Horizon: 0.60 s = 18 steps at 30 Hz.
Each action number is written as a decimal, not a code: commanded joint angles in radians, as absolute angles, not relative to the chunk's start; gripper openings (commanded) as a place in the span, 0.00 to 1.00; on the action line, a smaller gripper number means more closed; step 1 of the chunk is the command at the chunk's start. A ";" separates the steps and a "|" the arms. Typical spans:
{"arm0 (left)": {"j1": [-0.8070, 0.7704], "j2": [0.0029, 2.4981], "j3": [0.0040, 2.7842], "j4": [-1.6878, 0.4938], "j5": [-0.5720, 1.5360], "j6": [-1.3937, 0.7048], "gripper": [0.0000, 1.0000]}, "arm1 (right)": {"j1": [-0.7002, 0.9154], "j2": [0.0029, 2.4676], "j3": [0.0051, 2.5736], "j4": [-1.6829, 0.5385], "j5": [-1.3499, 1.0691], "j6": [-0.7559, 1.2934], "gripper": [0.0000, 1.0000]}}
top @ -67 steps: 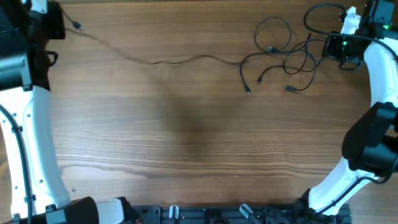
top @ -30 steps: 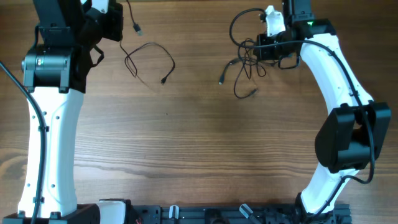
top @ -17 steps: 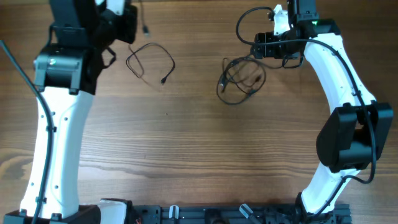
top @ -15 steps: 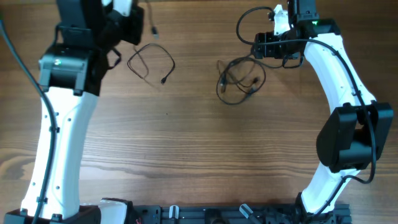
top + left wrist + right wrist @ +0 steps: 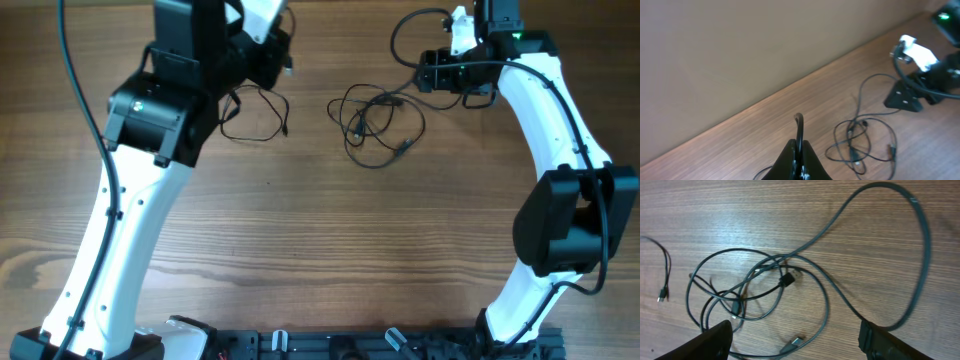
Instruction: Untangle cables
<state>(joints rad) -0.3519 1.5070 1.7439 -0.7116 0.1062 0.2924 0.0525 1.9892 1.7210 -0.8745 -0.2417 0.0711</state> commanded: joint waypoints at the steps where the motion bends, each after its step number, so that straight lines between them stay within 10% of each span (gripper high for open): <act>1: -0.398 1.489 1.752 -0.704 0.095 0.284 0.04 | 0.028 1.967 1.716 -0.872 -0.229 0.090 0.83; 10: -0.413 1.504 1.752 -0.705 -0.017 0.294 0.15 | 0.008 1.967 1.716 -0.876 -0.233 0.106 0.83; 18: -0.413 1.558 1.752 -0.704 0.002 0.229 0.90 | 0.009 1.967 1.716 -0.884 -0.308 0.068 0.84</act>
<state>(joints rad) -0.4122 1.5219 1.7439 -0.7044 0.0006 0.2642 0.0055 1.9892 1.7210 -0.8780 -0.2447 0.0898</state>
